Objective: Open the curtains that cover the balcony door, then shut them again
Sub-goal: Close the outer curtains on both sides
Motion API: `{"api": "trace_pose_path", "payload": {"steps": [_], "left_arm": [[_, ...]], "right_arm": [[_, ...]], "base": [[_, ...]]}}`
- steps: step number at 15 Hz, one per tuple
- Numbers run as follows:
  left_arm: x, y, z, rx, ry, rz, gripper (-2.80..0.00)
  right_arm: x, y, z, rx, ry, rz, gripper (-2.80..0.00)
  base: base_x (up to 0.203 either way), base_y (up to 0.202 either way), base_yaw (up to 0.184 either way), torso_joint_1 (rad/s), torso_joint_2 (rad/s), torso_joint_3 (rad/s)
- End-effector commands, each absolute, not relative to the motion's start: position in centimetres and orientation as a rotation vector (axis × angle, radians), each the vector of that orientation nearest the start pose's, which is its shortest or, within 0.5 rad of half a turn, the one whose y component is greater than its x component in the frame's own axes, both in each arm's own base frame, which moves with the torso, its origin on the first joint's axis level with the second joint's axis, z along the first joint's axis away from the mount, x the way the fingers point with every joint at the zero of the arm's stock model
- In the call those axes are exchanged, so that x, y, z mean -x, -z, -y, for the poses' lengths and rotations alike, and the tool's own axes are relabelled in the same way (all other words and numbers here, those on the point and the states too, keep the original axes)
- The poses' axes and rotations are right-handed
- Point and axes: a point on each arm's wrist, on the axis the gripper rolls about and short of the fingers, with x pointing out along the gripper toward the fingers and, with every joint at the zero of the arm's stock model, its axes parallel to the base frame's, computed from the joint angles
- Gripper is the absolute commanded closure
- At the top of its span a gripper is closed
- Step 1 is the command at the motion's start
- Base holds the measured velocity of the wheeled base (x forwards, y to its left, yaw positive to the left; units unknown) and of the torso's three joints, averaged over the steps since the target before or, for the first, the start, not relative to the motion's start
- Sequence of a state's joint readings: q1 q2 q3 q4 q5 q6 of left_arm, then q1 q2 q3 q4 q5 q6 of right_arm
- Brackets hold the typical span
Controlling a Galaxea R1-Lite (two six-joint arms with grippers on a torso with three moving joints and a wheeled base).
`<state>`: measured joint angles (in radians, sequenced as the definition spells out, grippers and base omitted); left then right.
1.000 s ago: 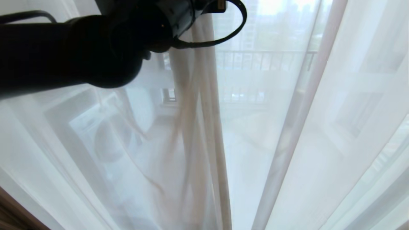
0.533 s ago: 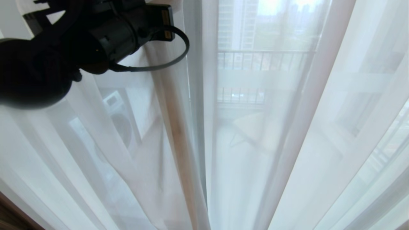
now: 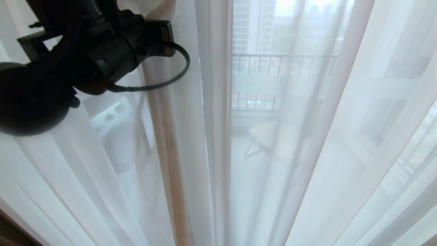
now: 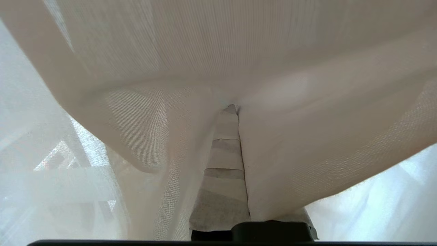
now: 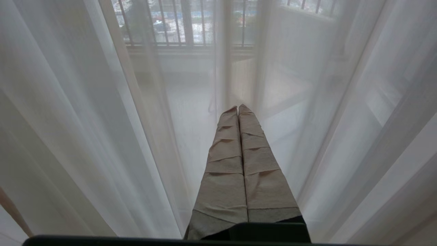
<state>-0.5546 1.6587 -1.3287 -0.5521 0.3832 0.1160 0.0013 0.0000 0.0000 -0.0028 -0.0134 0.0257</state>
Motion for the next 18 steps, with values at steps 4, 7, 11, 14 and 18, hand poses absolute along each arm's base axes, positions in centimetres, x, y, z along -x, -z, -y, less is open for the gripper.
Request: {"api": "trace_pose_path", "payload": {"steps": [4,7,11,14,18], "left_arm": [[-27.7,-33.1,16.0,-0.018,0.154,0.197,0.00],[-27.7,-33.0,16.0,-0.012,0.153,0.195,-2.80],[-27.1,-33.6,15.8,-0.002,0.155,0.215,-2.80],[-25.6,-33.6,15.2,-0.002,0.166,0.214,-2.80],[-22.8,-33.5,14.1,-0.001,0.189,0.211,-2.80]], "right_arm": [[2.3,-7.6,0.0,-0.026,0.012,0.003,0.00],[2.3,-7.6,0.0,-0.026,0.012,0.003,0.00],[2.3,-7.6,0.0,-0.026,0.012,0.003,0.00],[2.3,-7.6,0.0,-0.026,0.012,0.003,0.00],[2.3,-7.6,0.0,-0.026,0.012,0.003,0.00]], "base": [[0.000,0.000,0.000,0.000,0.00,0.000],[0.000,0.000,0.000,0.000,0.00,0.000],[0.000,0.000,0.000,0.000,0.00,0.000],[0.000,0.000,0.000,0.000,0.00,0.000],[0.000,0.000,0.000,0.000,0.00,0.000]]}}
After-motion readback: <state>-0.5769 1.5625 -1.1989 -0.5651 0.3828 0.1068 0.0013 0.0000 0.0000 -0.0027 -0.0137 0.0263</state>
